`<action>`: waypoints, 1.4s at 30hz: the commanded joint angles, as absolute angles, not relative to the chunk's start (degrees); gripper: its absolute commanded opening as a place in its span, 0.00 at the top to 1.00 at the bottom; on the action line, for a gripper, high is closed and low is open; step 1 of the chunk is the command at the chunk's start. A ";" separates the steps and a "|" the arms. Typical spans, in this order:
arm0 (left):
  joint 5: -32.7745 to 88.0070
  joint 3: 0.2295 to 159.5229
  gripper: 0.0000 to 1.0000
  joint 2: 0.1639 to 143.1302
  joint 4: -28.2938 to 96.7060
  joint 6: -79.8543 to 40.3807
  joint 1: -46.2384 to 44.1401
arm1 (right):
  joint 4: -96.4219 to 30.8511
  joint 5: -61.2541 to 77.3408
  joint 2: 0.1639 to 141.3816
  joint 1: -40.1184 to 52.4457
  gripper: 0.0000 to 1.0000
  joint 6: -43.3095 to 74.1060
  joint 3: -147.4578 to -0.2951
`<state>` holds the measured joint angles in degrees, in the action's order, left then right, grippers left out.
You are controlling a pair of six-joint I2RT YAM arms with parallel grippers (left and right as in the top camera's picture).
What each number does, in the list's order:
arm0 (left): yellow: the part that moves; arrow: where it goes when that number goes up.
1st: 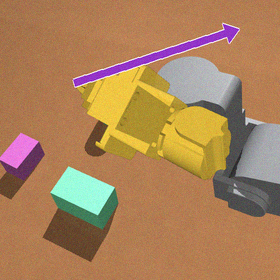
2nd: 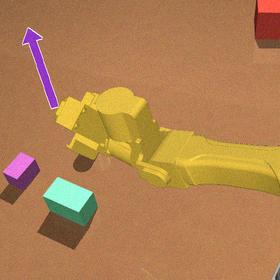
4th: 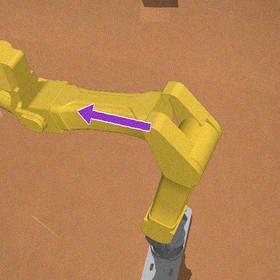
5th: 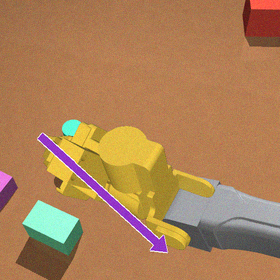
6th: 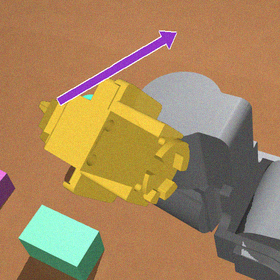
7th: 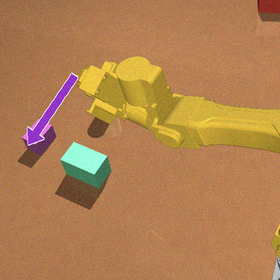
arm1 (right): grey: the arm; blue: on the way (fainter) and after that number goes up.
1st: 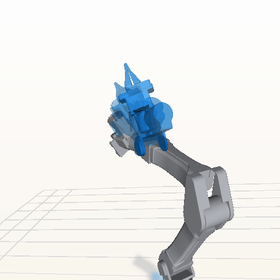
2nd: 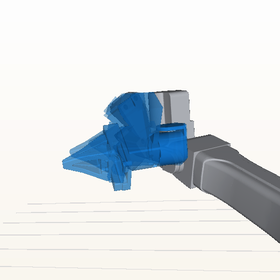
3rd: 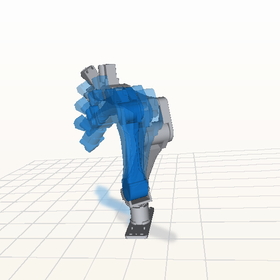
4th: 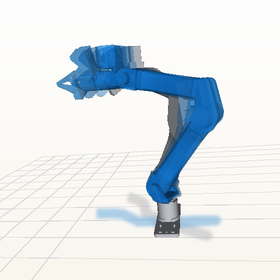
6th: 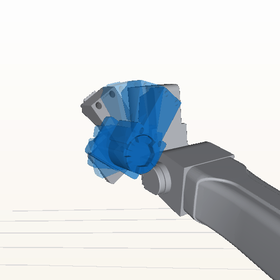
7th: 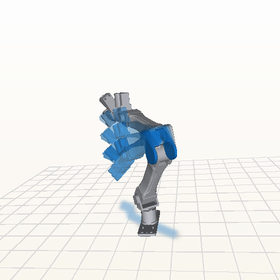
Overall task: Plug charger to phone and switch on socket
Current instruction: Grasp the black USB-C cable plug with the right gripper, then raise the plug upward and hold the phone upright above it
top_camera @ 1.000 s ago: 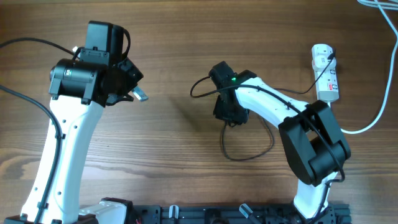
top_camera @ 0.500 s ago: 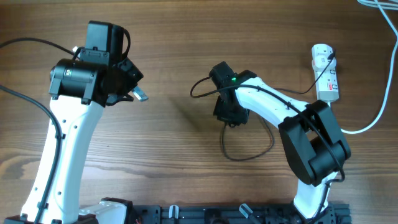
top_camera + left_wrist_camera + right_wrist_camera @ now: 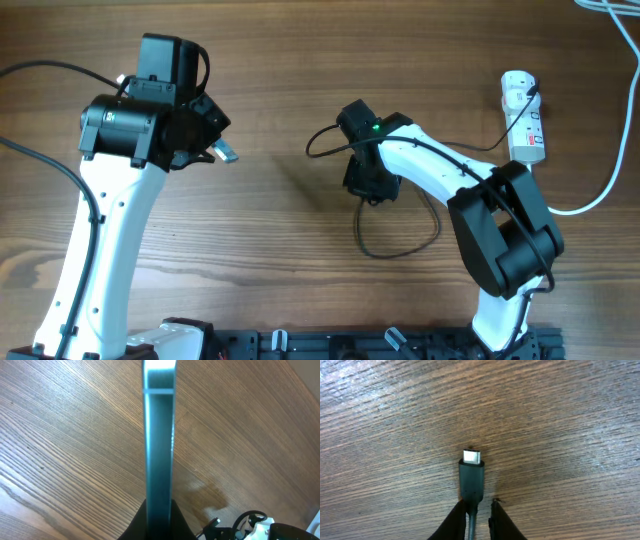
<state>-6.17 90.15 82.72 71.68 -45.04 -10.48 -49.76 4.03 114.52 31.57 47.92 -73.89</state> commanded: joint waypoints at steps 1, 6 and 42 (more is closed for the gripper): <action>-7.33 90.06 0.96 82.96 71.42 -44.12 -10.37 | -49.56 3.90 116.79 32.08 0.83 48.07 -71.88; -7.35 90.00 0.96 82.96 71.42 -44.14 -10.37 | -49.56 3.97 116.79 32.10 0.82 48.07 -71.88; 36.18 90.02 0.96 82.96 42.52 -27.38 -10.37 | -54.70 19.00 83.50 37.23 0.96 21.96 -73.65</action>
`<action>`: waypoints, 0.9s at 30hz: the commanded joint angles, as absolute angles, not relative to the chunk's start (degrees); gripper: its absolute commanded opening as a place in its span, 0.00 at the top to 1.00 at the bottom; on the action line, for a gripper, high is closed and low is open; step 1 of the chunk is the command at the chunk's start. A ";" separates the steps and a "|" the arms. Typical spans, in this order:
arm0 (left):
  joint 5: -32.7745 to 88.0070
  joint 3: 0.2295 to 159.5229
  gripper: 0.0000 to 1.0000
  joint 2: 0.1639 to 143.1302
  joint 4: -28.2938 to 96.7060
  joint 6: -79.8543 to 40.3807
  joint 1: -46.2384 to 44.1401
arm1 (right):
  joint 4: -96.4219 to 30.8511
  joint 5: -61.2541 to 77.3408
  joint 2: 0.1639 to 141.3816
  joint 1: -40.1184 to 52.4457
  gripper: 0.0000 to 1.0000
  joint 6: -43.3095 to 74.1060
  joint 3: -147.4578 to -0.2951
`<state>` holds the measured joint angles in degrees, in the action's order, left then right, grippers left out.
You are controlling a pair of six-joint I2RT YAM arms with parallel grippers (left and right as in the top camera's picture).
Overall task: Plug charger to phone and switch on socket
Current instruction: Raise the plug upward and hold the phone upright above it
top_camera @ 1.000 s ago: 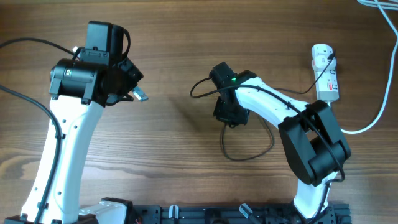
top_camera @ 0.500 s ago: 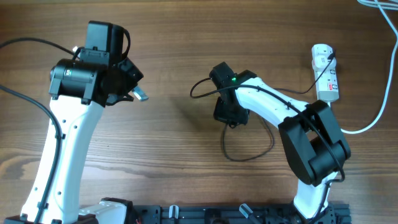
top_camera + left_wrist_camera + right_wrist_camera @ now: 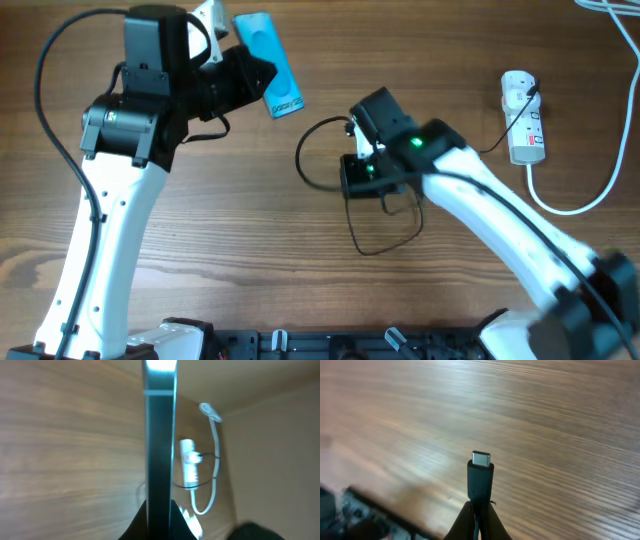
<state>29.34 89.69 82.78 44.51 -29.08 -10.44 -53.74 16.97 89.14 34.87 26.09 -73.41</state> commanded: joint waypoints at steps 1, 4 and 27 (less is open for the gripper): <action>38.06 90.02 0.96 82.96 41.91 -27.29 -10.37 | -54.92 19.00 81.97 38.11 0.96 21.37 -73.65; 44.34 90.00 0.96 82.96 41.15 -24.64 -10.37 | -54.46 19.29 76.82 41.50 0.96 22.20 -73.65; 52.05 90.02 0.96 82.96 45.74 -19.46 -17.06 | -49.06 17.45 66.43 42.15 0.96 24.14 -73.65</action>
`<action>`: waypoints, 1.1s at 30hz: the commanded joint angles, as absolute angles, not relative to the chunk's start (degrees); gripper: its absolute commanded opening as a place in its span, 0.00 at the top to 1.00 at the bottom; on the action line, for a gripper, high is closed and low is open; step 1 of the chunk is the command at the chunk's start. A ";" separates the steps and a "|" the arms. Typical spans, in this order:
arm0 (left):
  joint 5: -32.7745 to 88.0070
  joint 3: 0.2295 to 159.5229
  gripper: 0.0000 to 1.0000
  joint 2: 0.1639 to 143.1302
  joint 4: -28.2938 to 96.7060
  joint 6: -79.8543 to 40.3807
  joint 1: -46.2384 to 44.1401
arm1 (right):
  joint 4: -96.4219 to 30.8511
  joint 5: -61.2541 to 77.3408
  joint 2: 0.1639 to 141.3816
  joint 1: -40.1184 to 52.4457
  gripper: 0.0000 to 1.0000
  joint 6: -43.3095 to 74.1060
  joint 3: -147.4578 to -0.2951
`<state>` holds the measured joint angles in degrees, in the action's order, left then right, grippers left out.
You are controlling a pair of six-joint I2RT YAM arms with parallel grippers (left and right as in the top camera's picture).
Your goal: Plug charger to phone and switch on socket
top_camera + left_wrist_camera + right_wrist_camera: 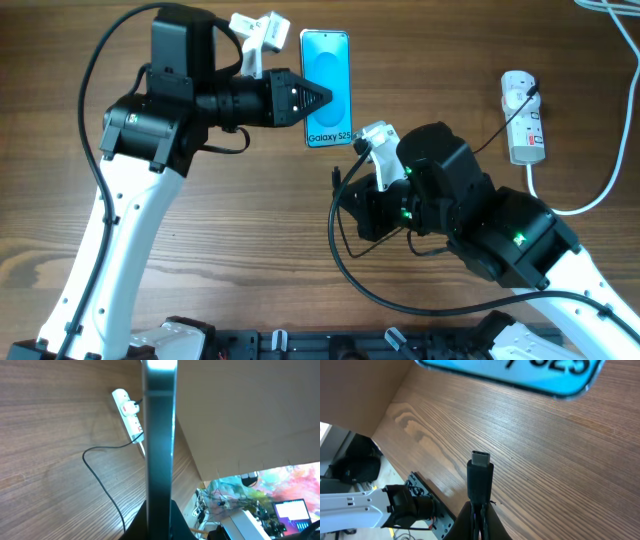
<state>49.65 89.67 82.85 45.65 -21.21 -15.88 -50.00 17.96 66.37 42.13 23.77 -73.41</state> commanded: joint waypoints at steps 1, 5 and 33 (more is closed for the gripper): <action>52.05 90.00 0.96 82.96 45.91 -19.46 -17.30 | -48.82 17.47 66.43 42.15 0.96 24.18 -73.65; 52.03 90.02 0.96 82.96 46.65 -19.49 -18.06 | -48.66 16.93 66.43 42.15 0.96 24.40 -73.65; 51.42 90.02 0.96 82.96 47.88 -19.05 -18.17 | -47.75 15.99 68.25 42.15 0.95 27.00 -73.65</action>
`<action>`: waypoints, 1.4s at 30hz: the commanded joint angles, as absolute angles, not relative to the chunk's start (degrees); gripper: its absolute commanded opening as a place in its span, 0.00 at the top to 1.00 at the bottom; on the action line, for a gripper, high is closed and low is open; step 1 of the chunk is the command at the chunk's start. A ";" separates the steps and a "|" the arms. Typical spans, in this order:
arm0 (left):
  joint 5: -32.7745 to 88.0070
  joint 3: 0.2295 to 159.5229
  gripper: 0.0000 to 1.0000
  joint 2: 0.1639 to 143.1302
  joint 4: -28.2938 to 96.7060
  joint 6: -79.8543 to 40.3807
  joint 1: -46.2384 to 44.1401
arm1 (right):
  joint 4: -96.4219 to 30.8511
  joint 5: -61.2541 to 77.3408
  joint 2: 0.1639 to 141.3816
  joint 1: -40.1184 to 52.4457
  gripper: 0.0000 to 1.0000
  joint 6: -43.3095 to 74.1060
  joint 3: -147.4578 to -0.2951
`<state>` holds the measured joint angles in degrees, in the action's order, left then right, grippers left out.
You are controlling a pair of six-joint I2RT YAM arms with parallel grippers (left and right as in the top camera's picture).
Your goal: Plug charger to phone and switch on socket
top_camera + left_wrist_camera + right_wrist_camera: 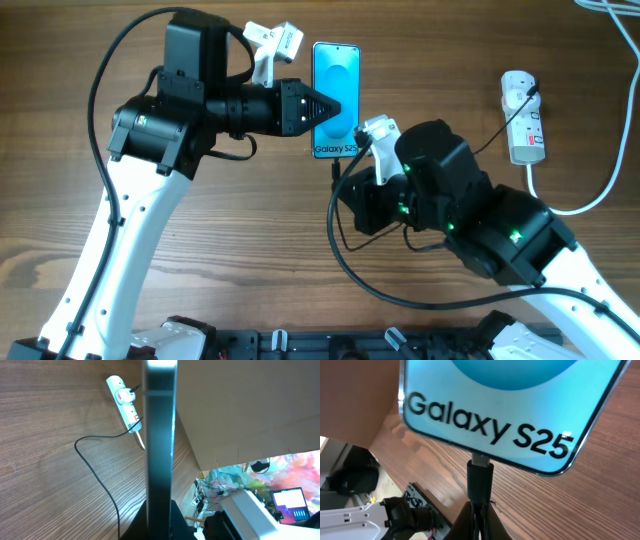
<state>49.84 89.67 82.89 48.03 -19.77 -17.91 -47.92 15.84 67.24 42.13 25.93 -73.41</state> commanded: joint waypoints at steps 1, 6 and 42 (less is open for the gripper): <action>51.40 90.00 0.96 82.96 47.88 -19.03 -18.17 | -47.72 15.97 68.27 42.15 0.96 26.98 -73.65; 49.71 90.00 0.96 82.96 47.86 -18.33 -18.17 | -47.75 15.97 68.25 42.15 0.96 27.00 -73.65; 47.86 90.02 0.96 82.96 48.71 -18.20 -18.28 | -46.92 15.86 68.27 42.15 0.95 26.94 -73.65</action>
<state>47.59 89.67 82.89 48.88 -19.55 -17.91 -47.46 15.86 68.05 42.13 26.76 -73.41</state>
